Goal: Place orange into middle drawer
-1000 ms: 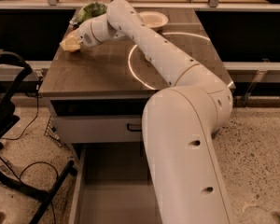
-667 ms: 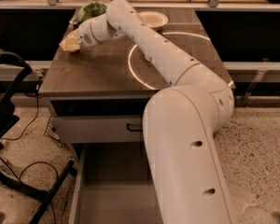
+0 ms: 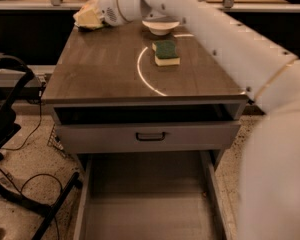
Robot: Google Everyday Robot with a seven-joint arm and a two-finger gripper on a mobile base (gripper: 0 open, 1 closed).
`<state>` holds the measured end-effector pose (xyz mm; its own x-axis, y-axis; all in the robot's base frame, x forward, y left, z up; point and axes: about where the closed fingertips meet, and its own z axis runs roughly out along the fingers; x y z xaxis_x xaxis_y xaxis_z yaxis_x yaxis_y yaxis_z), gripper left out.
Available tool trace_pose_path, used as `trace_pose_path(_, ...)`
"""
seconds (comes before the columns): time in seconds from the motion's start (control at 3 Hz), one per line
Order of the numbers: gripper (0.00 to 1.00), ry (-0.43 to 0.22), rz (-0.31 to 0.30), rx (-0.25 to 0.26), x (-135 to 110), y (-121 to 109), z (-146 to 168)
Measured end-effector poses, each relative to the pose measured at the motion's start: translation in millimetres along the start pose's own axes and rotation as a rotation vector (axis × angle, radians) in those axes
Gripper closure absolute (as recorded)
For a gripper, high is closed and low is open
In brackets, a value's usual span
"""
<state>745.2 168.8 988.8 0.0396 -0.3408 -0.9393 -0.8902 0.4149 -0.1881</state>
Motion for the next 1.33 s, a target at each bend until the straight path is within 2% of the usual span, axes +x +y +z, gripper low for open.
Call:
trace_pose_path(0.33,1.0,-0.099,-0.009,0.112,-51,26,-74)
trace_pose_path(0.67,1.0,-0.124,0.036,0.125,-37,73,-103)
trace_pose_path(1.0,1.0,0.042,0.188,0.136,98,105,-148)
trace_pose_path(1.33,1.0,0.184,0.273,0.149,202,116,-182)
